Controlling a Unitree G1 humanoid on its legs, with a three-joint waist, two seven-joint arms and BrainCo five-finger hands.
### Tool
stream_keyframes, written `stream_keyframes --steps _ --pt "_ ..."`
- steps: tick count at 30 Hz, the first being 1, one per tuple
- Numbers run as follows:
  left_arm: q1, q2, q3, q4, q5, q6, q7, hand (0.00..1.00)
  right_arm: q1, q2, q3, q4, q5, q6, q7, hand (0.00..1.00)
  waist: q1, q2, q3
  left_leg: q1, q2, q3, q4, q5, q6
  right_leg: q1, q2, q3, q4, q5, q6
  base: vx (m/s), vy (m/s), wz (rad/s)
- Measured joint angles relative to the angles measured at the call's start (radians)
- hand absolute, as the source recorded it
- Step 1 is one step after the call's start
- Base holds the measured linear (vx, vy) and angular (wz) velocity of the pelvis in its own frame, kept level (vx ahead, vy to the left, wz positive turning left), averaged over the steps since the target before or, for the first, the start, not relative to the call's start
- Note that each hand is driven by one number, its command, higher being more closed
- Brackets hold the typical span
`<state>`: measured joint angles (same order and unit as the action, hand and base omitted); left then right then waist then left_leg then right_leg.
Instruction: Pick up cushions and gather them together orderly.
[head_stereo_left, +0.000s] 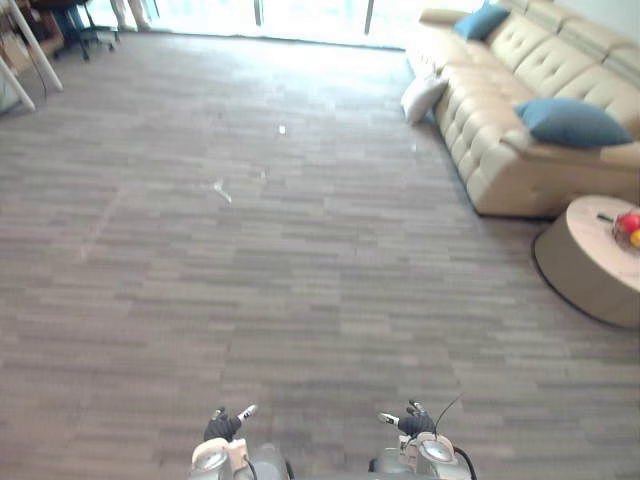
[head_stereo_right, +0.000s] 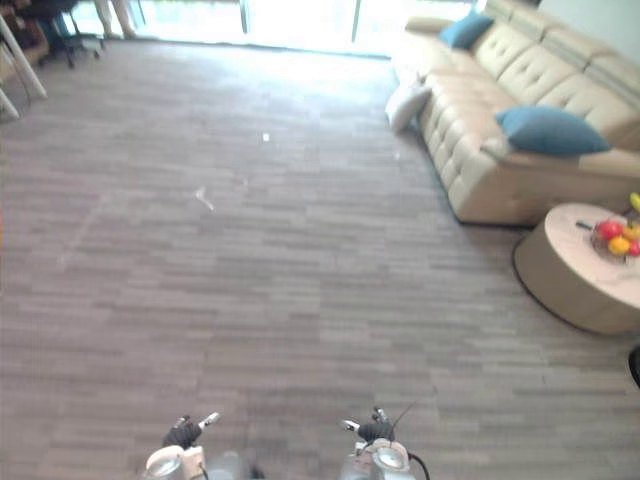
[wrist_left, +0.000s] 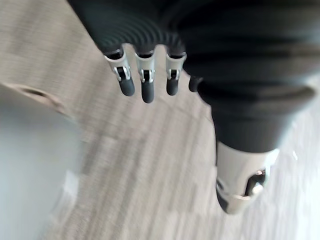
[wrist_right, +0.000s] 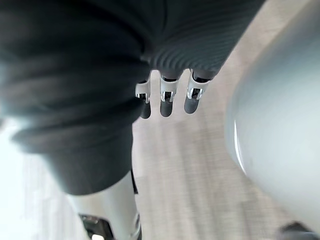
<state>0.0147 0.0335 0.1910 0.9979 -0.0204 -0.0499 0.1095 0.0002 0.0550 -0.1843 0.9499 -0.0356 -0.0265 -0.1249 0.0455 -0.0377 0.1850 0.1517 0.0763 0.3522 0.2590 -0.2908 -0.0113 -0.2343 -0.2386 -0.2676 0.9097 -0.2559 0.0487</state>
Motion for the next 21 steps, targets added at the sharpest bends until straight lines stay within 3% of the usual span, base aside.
stream_keyframes --steps 2,3,5,6,7,9,10,12,13,14,15,17,20,21 --pt "-0.011 -0.005 -0.027 0.016 0.009 0.0 -0.002 0.0 -0.015 -0.011 -0.005 0.0 -0.004 -0.002 0.001 0.0 -0.009 0.003 0.002 0.079 -0.004 0.006 -0.085 0.0 -0.002 -0.084 0.025 -0.096 -0.244 0.028 -0.004 0.65 0.037 0.11" --pt "-0.011 -0.011 -0.037 0.016 0.019 0.001 -0.005 0.0 -0.024 -0.018 -0.009 0.001 -0.004 -0.001 0.002 0.0 -0.018 0.007 0.004 0.128 -0.007 0.013 -0.129 -0.007 -0.014 -0.109 0.058 -0.117 -0.418 0.089 -0.009 0.55 -0.024 0.14" --pt "-0.009 -0.016 -0.053 0.017 0.021 0.001 -0.006 0.0 -0.031 -0.025 -0.012 0.001 -0.004 0.0 0.002 0.0 -0.036 0.002 0.012 0.202 -0.024 0.007 -0.163 -0.03 -0.043 -0.121 0.098 -0.09 -0.605 0.18 -0.023 0.64 -0.072 0.28" --pt "-0.003 -0.024 -0.053 0.021 0.033 -0.001 -0.008 0.0 -0.032 -0.033 -0.012 -0.009 -0.004 0.002 0.004 0.0 -0.05 0.005 0.019 0.258 -0.032 -0.018 -0.169 -0.04 -0.036 -0.123 0.112 -0.031 -0.564 0.271 -0.094 0.7 -0.105 0.33" --pt "-0.003 -0.033 -0.053 0.022 0.04 -0.002 -0.009 0.0 -0.028 -0.038 -0.012 -0.02 -0.004 0.005 0.005 0.0 -0.052 0.01 0.016 0.272 -0.028 -0.034 -0.159 -0.039 -0.035 -0.132 0.115 -0.017 -0.512 0.274 -0.102 0.72 -0.149 0.28" --pt "-0.001 -0.057 -0.051 0.024 0.046 -0.004 -0.015 0.0 -0.028 -0.062 -0.029 -0.034 -0.004 0.004 0.007 0.0 -0.053 0.061 0.008 0.226 0.032 -0.083 0.013 -0.038 -0.038 -0.147 0.125 -0.031 -0.384 0.163 -0.122 0.69 -0.21 0.1" --pt "-0.002 -0.063 -0.048 0.023 0.049 -0.003 -0.016 0.0 -0.029 -0.067 -0.047 -0.035 -0.003 0.007 0.006 0.0 -0.053 0.086 0.005 0.153 0.074 -0.121 0.187 -0.019 -0.068 -0.136 0.141 -0.04 -0.363 0.119 -0.13 0.67 -0.223 0.03" --pt "-0.005 -0.082 -0.007 0.0 0.05 -0.002 -0.02 0.0 -0.036 -0.082 -0.046 -0.038 -0.003 0.014 0.004 0.0 -0.051 0.131 0.032 -0.035 0.162 -0.212 0.618 0.198 -0.15 -0.042 0.201 -0.05 -0.387 0.057 -0.144 0.72 -0.168 -0.2" --pt "-0.004 -0.083 0.022 -0.016 0.051 -0.004 -0.021 0.0 -0.041 -0.079 -0.041 -0.028 0.01 0.015 -0.001 0.0 -0.049 0.139 0.046 -0.13 0.219 -0.197 0.826 0.171 -0.136 0.055 0.246 -0.038 -0.433 0.017 -0.163 0.65 -0.09 -0.31" --pt "-0.003 -0.079 0.031 -0.023 0.05 -0.004 -0.02 0.0 -0.039 -0.073 -0.039 -0.025 0.017 0.019 -0.002 0.0 -0.045 0.132 0.053 -0.163 0.232 -0.192 0.875 0.147 -0.121 0.106 0.253 -0.033 -0.457 0.006 -0.167 0.79 -0.078 -0.3" --pt "-0.001 -0.055 0.03 -0.049 0.045 -0.006 -0.02 0.0 -0.027 -0.052 -0.035 -0.016 0.022 0.026 -0.003 0.0 -0.033 0.091 0.065 -0.242 0.232 -0.15 0.885 0.094 -0.093 0.223 0.254 -0.011 -0.527 -0.011 -0.162 0.65 -0.068 -0.21" --pt "0.005 -0.045 0.038 -0.076 0.037 -0.01 -0.019 0.0 -0.016 -0.037 -0.007 -0.011 0.038 0.027 -0.004 0.0 -0.016 0.06 0.053 -0.361 0.22 -0.096 0.749 0.04 -0.061 0.331 0.252 0.019 -0.633 -0.015 -0.142 0.6 -0.047 -0.38" --pt "0.006 -0.053 0.067 -0.1 0.036 -0.014 -0.016 0.0 -0.011 -0.028 0.0 -0.006 0.039 0.03 -0.007 0.0 0.005 0.06 0.055 -0.484 0.157 -0.085 0.439 0.043 -0.05 0.445 0.23 0.068 -0.711 -0.041 -0.098 0.61 0.094 -0.54" --pt "0.008 -0.052 0.067 -0.103 0.035 -0.016 -0.013 0.0 -0.011 -0.025 -0.001 0.012 0.039 0.031 -0.013 0.0 0.015 0.054 0.053 -0.502 0.115 -0.081 0.263 0.093 -0.061 0.484 0.21 0.088 -0.737 -0.058 -0.078 0.71 0.217 -0.6"
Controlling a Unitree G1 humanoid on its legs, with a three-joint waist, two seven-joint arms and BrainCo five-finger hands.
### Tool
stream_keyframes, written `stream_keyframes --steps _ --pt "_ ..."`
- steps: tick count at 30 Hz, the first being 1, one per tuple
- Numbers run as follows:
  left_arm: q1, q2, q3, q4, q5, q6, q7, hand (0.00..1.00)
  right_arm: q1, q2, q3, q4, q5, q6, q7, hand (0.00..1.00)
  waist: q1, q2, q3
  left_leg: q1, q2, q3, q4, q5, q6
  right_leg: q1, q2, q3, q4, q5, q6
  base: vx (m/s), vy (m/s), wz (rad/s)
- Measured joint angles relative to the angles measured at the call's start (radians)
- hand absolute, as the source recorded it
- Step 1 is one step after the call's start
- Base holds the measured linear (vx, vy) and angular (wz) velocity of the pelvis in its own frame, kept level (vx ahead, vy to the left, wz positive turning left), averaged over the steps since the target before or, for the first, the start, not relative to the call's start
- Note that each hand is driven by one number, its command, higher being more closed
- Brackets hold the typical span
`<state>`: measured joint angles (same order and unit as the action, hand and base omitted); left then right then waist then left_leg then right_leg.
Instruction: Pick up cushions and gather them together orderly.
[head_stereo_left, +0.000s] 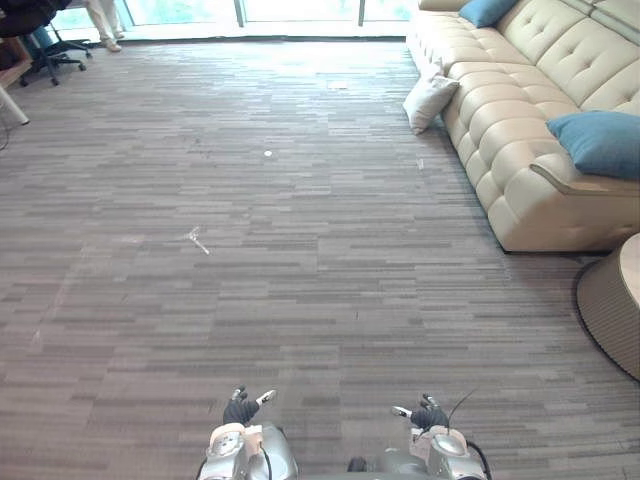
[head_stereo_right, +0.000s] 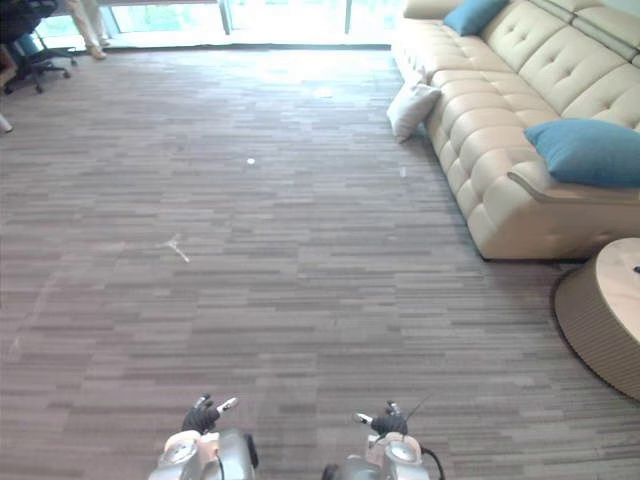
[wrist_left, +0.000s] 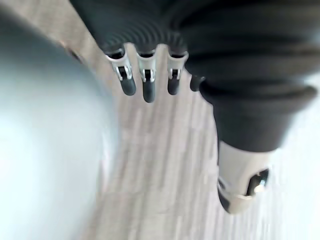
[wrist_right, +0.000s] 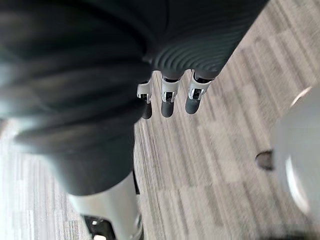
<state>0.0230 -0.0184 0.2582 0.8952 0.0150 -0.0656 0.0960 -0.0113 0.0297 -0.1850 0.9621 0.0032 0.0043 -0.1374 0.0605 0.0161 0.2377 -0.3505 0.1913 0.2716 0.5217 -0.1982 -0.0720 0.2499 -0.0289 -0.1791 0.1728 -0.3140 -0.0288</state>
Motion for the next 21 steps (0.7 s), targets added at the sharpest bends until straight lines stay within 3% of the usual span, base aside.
stream_keyframes --steps 1,2,3,4,6,8,9,10,12,14,15,17,18,19,20,21 --pt "0.008 0.0 -0.001 -0.001 0.0 -0.001 0.003 0.0 0.003 0.0 0.001 0.004 0.0 0.0 -0.002 0.0 0.008 0.0 -0.003 -0.001 -0.015 0.017 -0.112 0.04 0.0 0.031 -0.008 0.018 -0.021 -0.019 0.018 0.68 0.237 -0.77" --pt "0.017 0.005 0.001 -0.002 -0.023 -0.012 0.006 0.0 0.006 0.001 0.002 0.017 0.001 -0.001 -0.002 0.0 0.018 -0.004 -0.007 0.002 -0.023 0.022 -0.127 0.148 0.032 0.069 -0.017 0.059 -0.035 -0.039 0.029 0.86 0.359 -0.86" --pt "0.017 0.018 0.0 -0.001 -0.025 -0.01 0.008 0.0 0.009 0.024 0.002 0.024 0.005 0.0 -0.002 0.0 0.023 -0.032 -0.033 0.004 -0.041 0.033 -0.094 0.158 0.062 0.073 -0.054 0.104 -0.025 -0.029 0.01 0.76 0.332 -0.77" --pt "0.017 0.026 -0.003 0.0 -0.018 -0.009 0.009 0.0 0.012 0.034 0.008 0.026 0.01 0.0 -0.001 0.0 0.023 -0.046 -0.046 0.004 -0.042 0.05 -0.075 0.126 0.075 0.05 -0.071 0.126 0.015 -0.007 0.0 0.95 0.437 -0.67" --pt "0.017 0.042 -0.009 0.011 -0.018 -0.009 0.01 0.0 0.015 0.042 -0.003 0.034 0.016 0.0 0.001 0.0 0.029 -0.072 -0.056 0.055 -0.051 0.098 -0.021 0.036 0.106 -0.017 -0.114 0.182 0.228 0.059 0.094 0.68 0.348 -0.48" --pt "0.016 0.058 -0.019 0.035 -0.017 -0.004 0.015 0.0 0.022 0.031 -0.011 0.027 0.016 -0.007 0.001 0.0 0.021 -0.089 -0.048 0.183 -0.091 0.124 -0.026 -0.06 0.101 -0.176 -0.17 0.202 0.651 0.215 0.177 0.71 0.336 -0.31" --pt "0.017 0.06 -0.021 0.056 -0.017 0.006 0.016 0.0 0.025 0.028 -0.008 0.002 0.014 -0.015 0.002 0.0 0.012 -0.084 -0.045 0.279 -0.111 0.129 -0.043 -0.106 0.095 -0.264 -0.199 0.177 0.859 0.192 0.155 0.75 0.253 -0.18" --pt "0.018 0.057 -0.026 0.068 -0.017 0.01 0.018 0.0 0.031 0.028 -0.001 -0.013 0.007 -0.02 0.003 0.0 -0.003 -0.071 -0.046 0.361 -0.119 0.133 -0.078 -0.133 0.093 -0.33 -0.203 0.141 0.93 0.149 0.126 0.62 0.166 -0.08" --pt "0.017 0.055 -0.062 0.08 -0.017 0.011 0.02 0.0 0.031 0.03 0.002 -0.049 -0.005 -0.03 0.007 0.0 -0.012 -0.054 -0.045 0.49 -0.12 0.134 -0.176 -0.16 0.084 -0.476 -0.203 0.014 0.885 0.079 0.092 0.63 0.137 0.02" --pt "0.005 0.059 -0.08 0.1 -0.017 0.012 0.019 0.0 0.023 0.023 0.001 -0.06 -0.005 -0.037 0.009 0.0 -0.015 -0.053 -0.04 0.567 -0.122 0.13 -0.247 -0.158 0.072 -0.569 -0.194 -0.075 0.728 0.068 0.078 0.6 0.063 0.23" --pt "0.003 0.062 -0.1 0.112 -0.016 0.013 0.017 0.0 0.02 0.007 0.001 -0.063 -0.004 -0.037 0.011 0.0 -0.021 -0.053 -0.04 0.643 -0.13 0.123 -0.315 -0.158 0.071 -0.614 -0.167 -0.136 0.504 0.1 0.073 0.65 -0.005 0.4" --pt "0.003 0.062 -0.109 0.117 -0.015 0.012 0.014 0.0 0.021 -0.005 -0.005 -0.065 -0.004 -0.033 0.011 0.0 -0.029 -0.055 -0.039 0.707 -0.141 0.088 -0.362 -0.158 0.071 -0.635 -0.127 -0.134 0.289 0.181 0.058 0.73 -0.068 0.67" --pt "0.009 0.055 -0.11 0.119 -0.015 0.013 0.013 0.0 0.025 -0.022 -0.005 -0.063 -0.005 -0.032 0.011 0.0 -0.05 -0.049 -0.039 0.76 -0.144 0.029 -0.366 -0.164 0.062 -0.629 -0.093 -0.063 0.251 0.321 -0.011 0.79 -0.12 0.88" --pt "0.011 0.04 -0.109 0.122 -0.015 0.013 0.013 0.0 0.025 -0.032 -0.006 -0.06 -0.005 -0.03 0.013 0.0 -0.059 -0.035 -0.049 0.769 -0.128 -0.001 -0.358 -0.163 0.061 -0.634 -0.086 -0.051 0.299 0.31 -0.031 0.93 -0.167 0.9" --pt "0.017 0.012 -0.109 0.123 -0.006 0.011 0.009 0.0 0.024 -0.058 -0.014 -0.056 -0.005 -0.027 0.012 0.0 -0.061 0.005 -0.054 0.764 -0.098 -0.043 -0.31 -0.139 0.021 -0.637 -0.097 -0.076 0.386 0.228 -0.026 0.6 -0.129 0.58" --pt "0.017 -0.001 -0.109 0.12 0.004 0.011 0.007 0.0 0.024 -0.074 -0.021 -0.052 -0.005 -0.024 0.013 0.0 -0.062 0.027 -0.055 0.738 -0.078 -0.076 -0.23 -0.12 0.011 -0.632 -0.1 -0.092 0.435 0.17 -0.026 0.74 -0.182 0.41"
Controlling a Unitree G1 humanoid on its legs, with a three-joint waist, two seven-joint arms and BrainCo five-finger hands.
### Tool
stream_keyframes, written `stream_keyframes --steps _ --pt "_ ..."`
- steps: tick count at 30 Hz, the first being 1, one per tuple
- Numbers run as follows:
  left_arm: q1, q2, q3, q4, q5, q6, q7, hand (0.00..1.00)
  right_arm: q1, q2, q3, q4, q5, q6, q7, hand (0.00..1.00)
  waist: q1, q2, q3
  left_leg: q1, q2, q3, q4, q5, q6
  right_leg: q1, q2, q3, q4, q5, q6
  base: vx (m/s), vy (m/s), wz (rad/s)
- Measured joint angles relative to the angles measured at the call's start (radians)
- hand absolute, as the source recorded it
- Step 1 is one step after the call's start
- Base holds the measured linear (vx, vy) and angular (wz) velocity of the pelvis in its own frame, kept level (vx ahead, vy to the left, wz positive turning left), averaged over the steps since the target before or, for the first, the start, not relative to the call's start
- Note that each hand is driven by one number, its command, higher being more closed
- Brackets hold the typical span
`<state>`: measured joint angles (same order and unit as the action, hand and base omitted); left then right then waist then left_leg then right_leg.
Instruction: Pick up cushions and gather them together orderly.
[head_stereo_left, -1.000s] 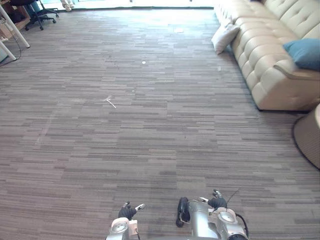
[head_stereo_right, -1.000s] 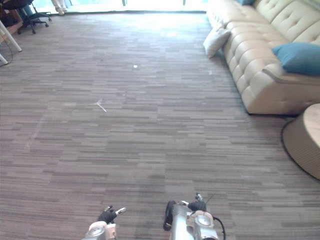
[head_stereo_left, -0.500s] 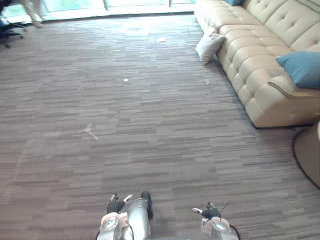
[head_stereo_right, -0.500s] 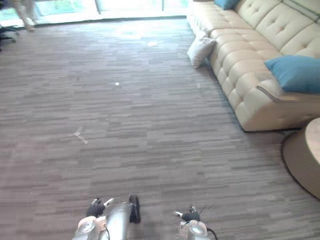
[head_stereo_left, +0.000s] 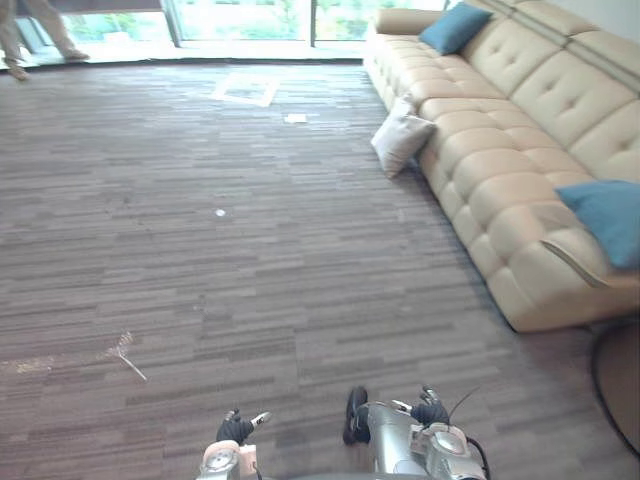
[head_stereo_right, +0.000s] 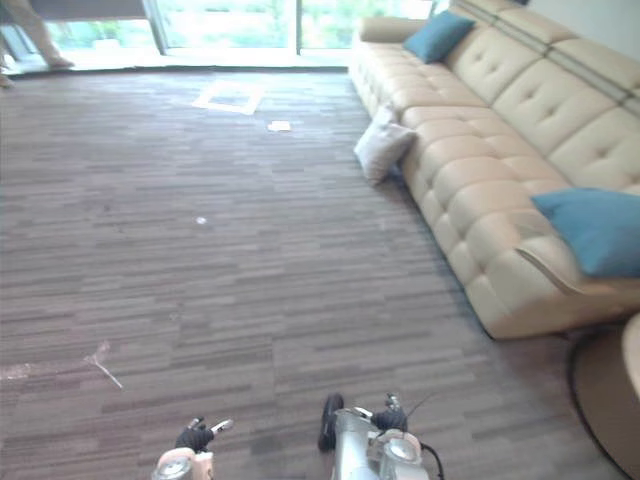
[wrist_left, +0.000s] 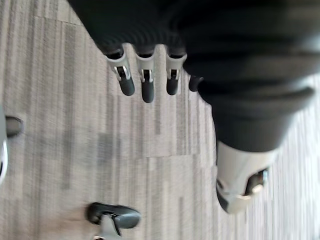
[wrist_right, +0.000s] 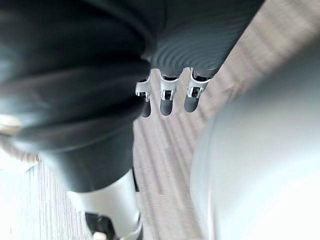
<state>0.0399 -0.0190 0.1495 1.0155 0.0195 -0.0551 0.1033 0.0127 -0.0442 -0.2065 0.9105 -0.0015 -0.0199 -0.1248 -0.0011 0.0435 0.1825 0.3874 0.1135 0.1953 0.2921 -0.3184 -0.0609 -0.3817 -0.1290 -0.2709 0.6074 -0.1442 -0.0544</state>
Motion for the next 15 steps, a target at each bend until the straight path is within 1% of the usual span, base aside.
stream_keyframes --steps 1,2,3,4,5,6,7,8,9,10,11,12,13,14,15 --pt "-0.004 -0.006 0.007 -0.004 0.0 0.0 0.0 0.0 -0.003 -0.004 -0.01 0.001 -0.001 0.004 0.0 0.0 0.001 0.013 -0.006 -0.042 0.016 -0.021 0.104 0.025 -0.008 0.01 0.001 -0.011 0.021 -0.041 -0.002 0.73 -0.202 0.24" --pt "-0.01 -0.013 0.03 -0.004 0.0 0.003 -0.001 0.0 -0.006 -0.01 -0.018 0.002 -0.001 0.007 -0.001 0.0 -0.001 0.037 0.006 -0.136 0.057 -0.052 0.339 0.124 -0.023 0.065 0.018 -0.028 0.01 -0.086 -0.004 0.72 -0.193 0.1" --pt "-0.012 -0.017 0.04 -0.006 -0.001 0.003 0.0 0.0 -0.009 -0.016 -0.017 0.007 0.0 0.009 -0.002 0.0 0.003 0.047 0.019 -0.237 0.112 -0.055 0.558 0.234 -0.056 0.137 0.047 -0.033 -0.036 -0.108 -0.006 0.7 -0.147 0.02" --pt "-0.011 -0.017 0.047 -0.014 0.0 0.003 -0.003 0.0 -0.011 -0.015 -0.017 0.017 0.001 0.015 -0.004 0.0 0.005 0.054 0.021 -0.298 0.153 -0.035 0.688 0.216 -0.05 0.199 0.069 -0.033 -0.078 -0.115 -0.011 0.66 -0.088 -0.1" --pt "-0.011 -0.014 0.063 -0.033 -0.001 0.003 -0.004 0.0 -0.011 -0.004 -0.017 0.026 0.002 0.019 -0.005 0.0 0.007 0.048 0.029 -0.36 0.187 -0.002 0.788 0.156 -0.038 0.302 0.086 -0.029 -0.145 -0.117 -0.013 0.77 -0.082 -0.08" --pt "-0.008 -0.004 0.068 -0.052 -0.002 0.001 -0.004 0.0 -0.014 0.016 -0.016 0.027 0.004 0.02 -0.005 0.0 0.011 0.018 0.037 -0.431 0.191 0.041 0.809 0.114 -0.022 0.396 0.086 -0.026 -0.23 -0.12 -0.009 0.61 -0.062 -0.01" --pt "-0.008 0.002 0.068 -0.065 -0.003 -0.001 -0.004 0.0 -0.012 0.028 -0.015 0.028 0.004 0.02 -0.005 0.0 0.012 0.001 0.038 -0.49 0.19 0.073 0.79 0.088 -0.006 0.456 0.083 -0.025 -0.286 -0.119 -0.004 0.57 -0.049 0.03" --pt "-0.008 0.007 0.068 -0.083 -0.003 -0.008 -0.005 0.0 -0.015 0.038 -0.015 0.041 0.004 0.02 -0.005 0.0 0.017 -0.01 0.037 -0.57 0.186 0.114 0.72 0.065 0.005 0.511 0.08 -0.023 -0.351 -0.115 0.008 0.53 -0.004 -0.11" --pt "-0.009 0.009 0.068 -0.096 -0.003 -0.008 -0.005 0.0 -0.021 0.04 -0.017 0.056 0.004 0.022 -0.006 0.0 0.03 -0.01 0.037 -0.628 0.175 0.157 0.574 0.052 0.018 0.556 0.073 -0.015 -0.392 -0.119 0.021 0.64 0.072 -0.24" --pt "-0.009 0.01 0.069 -0.101 -0.003 -0.009 -0.006 0.0 -0.019 0.041 -0.018 0.064 0.004 0.022 -0.006 0.0 0.043 -0.01 0.037 -0.66 0.15 0.168 0.443 0.058 0.02 0.59 0.062 -0.005 -0.411 -0.13 0.043 0.56 0.12 -0.34" --pt "-0.009 0.01 0.072 -0.103 -0.003 -0.013 -0.006 0.0 -0.017 0.042 -0.018 0.066 0.004 0.025 -0.008 0.0 0.055 -0.008 0.038 -0.691 0.128 0.174 0.315 0.082 0.022 0.622 0.051 0.005 -0.426 -0.145 0.066 0.6 0.2 -0.4" --pt "0.002 0.01 0.081 -0.102 -0.003 -0.018 -0.005 0.0 -0.013 0.044 -0.017 0.073 0.004 0.025 -0.011 0.0 0.065 -0.008 0.037 -0.708 0.097 0.171 0.116 0.167 0.002 0.667 0.036 0.017 -0.449 -0.174 0.093 0.6 0.252 -0.48" --pt "0.014 0.006 0.091 -0.11 -0.021 -0.025 -0.004 0.0 -0.017 0.039 -0.011 0.089 0.004 0.022 -0.013 0.0 0.074 -0.011 0.034 -0.713 0.082 0.165 0.098 0.263 0.011 0.696 0.037 0.042 -0.463 -0.19 0.109 0.61 0.269 -0.55" --pt "0.013 0.016 0.09 -0.109 -0.025 -0.026 -0.002 0.0 -0.021 0.046 -0.002 0.106 0.004 0.024 -0.013 0.0 0.082 -0.026 0.022 -0.712 0.06 0.154 0.116 0.303 0.056 0.718 0.017 0.074 -0.478 -0.194 0.103 0.79 0.357 -0.36" --pt "0.007 0.032 0.09 -0.107 -0.021 -0.023 -0.002 0.0 -0.027 0.069 0.01 0.119 0.003 0.024 -0.013 0.0 0.074 -0.06 0.006 -0.723 0.033 0.171 0.137 0.255 0.082 0.698 -0.017 0.101 -0.469 -0.15 0.068 0.8 0.386 -0.29"
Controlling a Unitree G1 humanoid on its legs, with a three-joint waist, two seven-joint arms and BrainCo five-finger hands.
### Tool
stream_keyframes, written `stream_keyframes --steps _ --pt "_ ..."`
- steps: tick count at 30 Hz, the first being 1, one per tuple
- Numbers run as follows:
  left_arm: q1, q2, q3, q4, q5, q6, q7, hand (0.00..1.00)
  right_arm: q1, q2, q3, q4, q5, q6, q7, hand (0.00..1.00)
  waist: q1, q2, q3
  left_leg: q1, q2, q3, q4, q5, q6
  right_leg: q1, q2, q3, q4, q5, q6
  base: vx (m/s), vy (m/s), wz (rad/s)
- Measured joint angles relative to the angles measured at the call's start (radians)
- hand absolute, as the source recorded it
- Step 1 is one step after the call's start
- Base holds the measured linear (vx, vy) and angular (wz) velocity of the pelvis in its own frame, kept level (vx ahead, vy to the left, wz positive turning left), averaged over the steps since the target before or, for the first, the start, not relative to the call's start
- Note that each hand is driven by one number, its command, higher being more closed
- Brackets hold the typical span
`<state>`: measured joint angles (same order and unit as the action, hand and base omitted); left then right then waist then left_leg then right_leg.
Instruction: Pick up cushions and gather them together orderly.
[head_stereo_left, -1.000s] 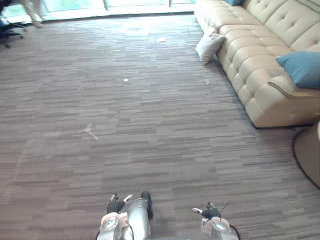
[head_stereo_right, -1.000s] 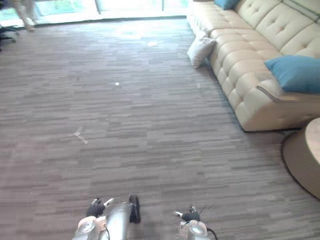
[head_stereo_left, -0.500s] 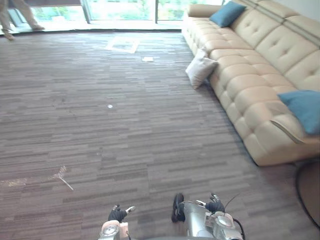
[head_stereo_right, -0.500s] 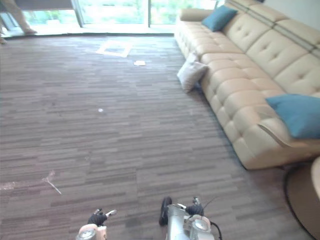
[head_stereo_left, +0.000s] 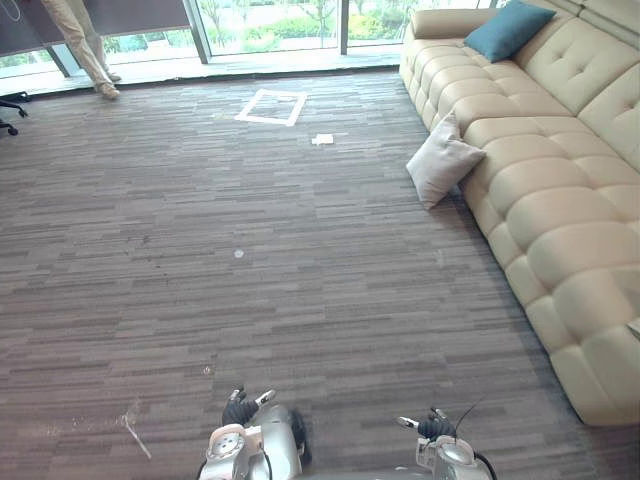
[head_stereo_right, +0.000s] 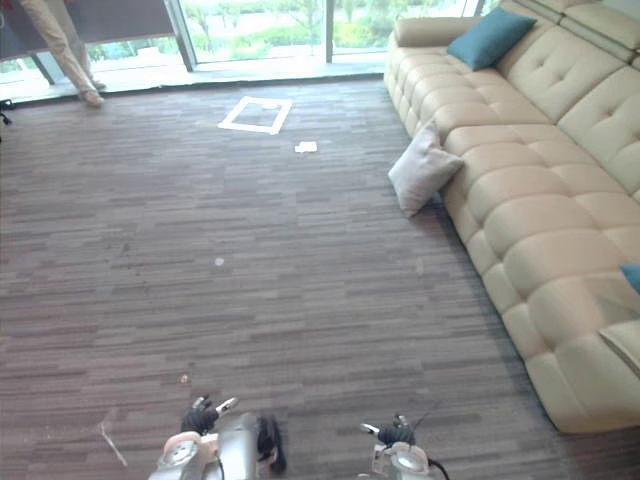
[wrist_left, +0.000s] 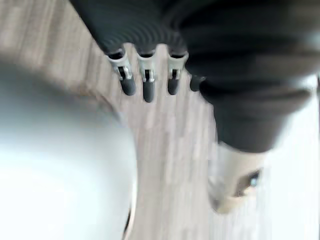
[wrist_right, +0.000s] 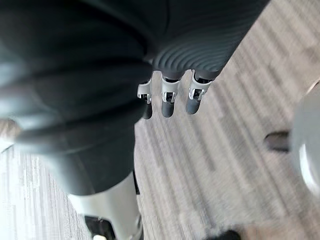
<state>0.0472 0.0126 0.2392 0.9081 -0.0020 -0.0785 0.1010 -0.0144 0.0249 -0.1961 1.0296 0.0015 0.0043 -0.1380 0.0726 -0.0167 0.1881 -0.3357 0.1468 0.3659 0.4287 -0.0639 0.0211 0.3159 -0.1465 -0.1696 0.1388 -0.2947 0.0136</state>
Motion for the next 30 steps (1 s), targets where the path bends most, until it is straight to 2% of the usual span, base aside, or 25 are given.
stream_keyframes --steps 1,3,4,5,6,7,9,11,12,13,14,15,16,17,18,20,21,22,23,24,25,26,28,29,30 --pt "0.0 0.004 0.002 0.0 0.0 -0.001 -0.002 0.0 0.0 0.013 -0.001 0.0 -0.001 0.0 0.0 0.0 0.002 -0.009 -0.004 0.002 -0.006 0.005 0.026 -0.039 0.028 -0.033 -0.019 0.037 0.067 0.054 0.036 0.79 0.401 -0.14" --pt "-0.001 0.012 -0.003 0.012 0.0 0.002 0.003 0.0 0.005 0.022 -0.006 0.001 -0.001 -0.002 0.001 0.0 0.006 -0.026 -0.01 0.046 -0.03 0.019 0.036 -0.089 0.031 -0.072 -0.052 0.075 0.218 0.093 0.097 0.61 0.326 -0.08" --pt "-0.012 0.031 -0.03 0.051 0.001 0.012 0.005 0.0 0.006 0.02 -0.014 -0.002 -0.002 -0.009 0.002 0.0 -0.002 -0.039 -0.005 0.186 -0.082 0.034 0.006 -0.162 0.024 -0.224 -0.109 0.135 0.663 0.221 0.164 0.82 0.369 0.06" --pt "-0.011 0.031 -0.037 0.069 0.002 0.027 0.005 0.0 0.013 0.015 -0.013 -0.026 -0.004 -0.013 0.004 0.0 -0.015 -0.026 0.001 0.292 -0.106 0.031 -0.039 -0.192 0.019 -0.298 -0.12 0.119 0.852 0.212 0.145 0.91 0.353 0.08" --pt "-0.007 0.028 -0.043 0.079 0.002 0.028 0.005 0.0 0.02 0.009 -0.006 -0.04 -0.004 -0.021 0.005 0.0 -0.019 -0.016 -0.007 0.38 -0.115 0.031 -0.098 -0.206 0.013 -0.377 -0.119 0.075 0.923 0.169 0.105 0.54 0.155 0.06" --pt "-0.006 0.026 -0.043 0.083 0.002 0.028 0.005 0.0 0.02 0.007 -0.005 -0.045 -0.004 -0.023 0.005 0.0 -0.022 -0.013 -0.008 0.401 -0.116 0.031 -0.12 -0.209 0.009 -0.404 -0.118 0.054 0.927 0.155 0.092 0.49 0.117 0.1" --pt "-0.003 0.027 -0.047 0.1 0.001 0.029 0.005 0.0 0.019 0.003 -0.005 -0.069 -0.005 -0.026 0.006 0.0 -0.025 -0.01 -0.006 0.509 -0.116 0.023 -0.202 -0.21 0.005 -0.522 -0.111 -0.062 0.86 0.081 0.053 0.5 0.059 0.22" --pt "-0.009 0.026 -0.065 0.108 0.002 0.039 0.004 0.0 0.01 -0.006 -0.031 -0.081 -0.004 -0.033 0.009 0.0 -0.044 -0.004 -0.001 0.62 -0.107 -0.012 -0.28 -0.212 0.005 -0.622 -0.059 -0.135 0.606 0.064 0.025 0.68 -0.035 0.44" --pt "-0.01 0.024 -0.065 0.108 0.002 0.039 0.004 0.0 0.009 -0.008 -0.035 -0.083 -0.004 -0.033 0.009 0.0 -0.048 -0.003 -0.001 0.633 -0.105 -0.019 -0.292 -0.213 0.005 -0.631 -0.048 -0.145 0.544 0.075 0.023 0.56 -0.102 0.62" --pt "-0.012 0.023 -0.075 0.108 0.006 0.039 0.003 0.0 0.009 -0.015 -0.037 -0.085 -0.004 -0.03 0.009 0.0 -0.059 -0.002 0.002 0.675 -0.103 -0.025 -0.336 -0.223 -0.005 -0.638 -0.018 -0.162 0.326 0.151 0.031 0.45 -0.1 0.53" --pt "-0.012 0.023 -0.08 0.109 0.011 0.038 0.002 0.0 0.009 -0.019 -0.037 -0.084 -0.005 -0.029 0.01 0.0 -0.063 -0.002 0.003 0.695 -0.105 -0.029 -0.35 -0.232 -0.015 -0.64 -0.01 -0.165 0.259 0.181 0.031 0.74 -0.184 0.89" --pt "-0.01 0.014 -0.081 0.11 0.02 0.039 0.001 0.0 0.021 -0.03 -0.036 -0.078 -0.005 -0.022 0.011 0.0 -0.076 0.0 0.005 0.762 -0.108 -0.074 -0.371 -0.277 -0.043 -0.649 0.002 -0.124 0.209 0.303 -0.021 0.67 -0.18 0.64" --pt "-0.009 0.008 -0.08 0.112 0.02 0.038 0.001 0.0 0.024 -0.036 -0.041 -0.077 0.001 -0.021 0.011 0.0 -0.077 0.0 0.004 0.778 -0.108 -0.082 -0.372 -0.278 -0.041 -0.651 0.004 -0.114 0.235 0.322 -0.034 0.82 -0.231 0.58" --pt "-0.004 -0.011 -0.08 0.122 0.024 0.037 0.0 0.0 0.027 -0.055 -0.044 -0.095 -0.003 -0.022 0.012 0.0 -0.077 0.031 -0.003 0.789 -0.082 -0.107 -0.335 -0.277 -0.039 -0.678 0.002 -0.098 0.359 0.261 -0.048 0.67 -0.242 0.16" --pt "-0.003 -0.03 -0.081 0.124 0.031 0.038 -0.003 0.0 0.026 -0.059 -0.056 -0.114 -0.004 -0.022 0.015 0.0 -0.079 0.063 -0.003 0.766 -0.053 -0.134 -0.238 -0.276 -0.041 -0.681 0.011 -0.115 0.434 0.175 -0.056 0.77 -0.312 0.15" --pt "-0.003 -0.033 -0.077 0.124 0.039 0.039 -0.008 0.0 0.027 -0.066 -0.074 -0.114 -0.003 -0.02 0.017 0.0 -0.088 0.086 -0.01 0.684 -0.006 -0.185 -0.039 -0.254 -0.078 -0.656 0.022 -0.144 0.456 0.122 -0.062 0.65 -0.282 0.18" --pt "-0.005 -0.033 -0.06 0.117 0.039 0.039 -0.015 0.0 0.028 -0.066 -0.076 -0.113 -0.002 -0.016 0.014 0.0 -0.089 0.099 -0.001 0.58 0.041 -0.239 0.215 -0.147 -0.147 -0.597 0.052 -0.152 0.437 0.082 -0.07 0.66 -0.232 0.07" --pt "0.0 -0.037 -0.029 0.107 0.039 0.039 -0.015 0.0 0.028 -0.068 -0.074 -0.11 -0.001 -0.011 0.01 0.0 -0.083 0.104 0.007 0.472 0.106 -0.237 0.452 -0.061 -0.189 -0.52 0.097 -0.151 0.389 0.058 -0.083 0.66 -0.209 -0.04" --pt "0.002 -0.038 -0.018 0.1 0.038 0.039 -0.016 0.0 0.028 -0.066 -0.073 -0.109 -0.001 -0.01 0.01 0.0 -0.083 0.107 0.01 0.441 0.127 -0.224 0.521 -0.074 -0.178 -0.489 0.113 -0.149 0.366 0.052 -0.088 0.65 -0.148 -0.29" --pt "0.008 -0.033 0.011 0.078 0.036 0.039 -0.016 0.0 0.032 -0.058 -0.066 -0.103 0.011 -0.01 0.009 0.0 -0.078 0.093 0.025 0.36 0.164 -0.19 0.643 -0.133 -0.145 -0.374 0.141 -0.138 0.288 0.04 -0.105 0.63 -0.116 -0.34" --pt "0.009 -0.024 0.016 0.063 0.022 0.037 -0.012 0.0 0.034 -0.048 -0.062 -0.097 0.022 -0.01 0.009 0.0 -0.065 0.072 0.03 0.304 0.161 -0.162 0.65 -0.169 -0.125 -0.303 0.144 -0.126 0.235 0.041 -0.102 0.7 -0.122 -0.57" --pt "0.013 -0.019 0.019 0.038 0.012 0.03 -0.012 0.0 0.034 -0.034 -0.05 -0.09 0.041 -0.009 0.008 0.0 -0.053 0.044 0.029 0.204 0.149 -0.118 0.577 -0.207 -0.095 -0.219 0.143 -0.091 0.153 0.045 -0.095 0.54 -0.075 -0.58" --pt "0.013 -0.028 0.033 0.012 -0.001 0.019 -0.01 0.0 0.034 -0.023 -0.044 -0.089 0.043 -0.008 0.006 0.0 -0.03 0.042 0.031 0.119 0.129 -0.1 0.436 -0.23 -0.074 -0.157 0.138 -0.043 0.103 0.045 -0.092 0.56 0.049 -0.93" --pt "0.01 -0.036 0.055 -0.003 -0.004 0.011 -0.01 0.0 0.035 -0.014 -0.043 -0.088 0.043 -0.008 0.002 0.0 -0.011 0.039 0.032 0.056 0.079 -0.121 0.26 -0.218 -0.073 -0.109 0.112 0.006 0.078 0.022 -0.052 0.69 0.185 -1.05" --pt "0.01 -0.038 0.057 -0.004 -0.006 0.006 -0.009 0.0 0.035 -0.012 -0.043 -0.087 0.043 -0.008 0.0 0.0 -0.009 0.038 0.032 0.045 0.055 -0.135 0.186 -0.199 -0.077 -0.095 0.101 0.021 0.07 0.007 -0.032 0.68 0.24 -0.91"
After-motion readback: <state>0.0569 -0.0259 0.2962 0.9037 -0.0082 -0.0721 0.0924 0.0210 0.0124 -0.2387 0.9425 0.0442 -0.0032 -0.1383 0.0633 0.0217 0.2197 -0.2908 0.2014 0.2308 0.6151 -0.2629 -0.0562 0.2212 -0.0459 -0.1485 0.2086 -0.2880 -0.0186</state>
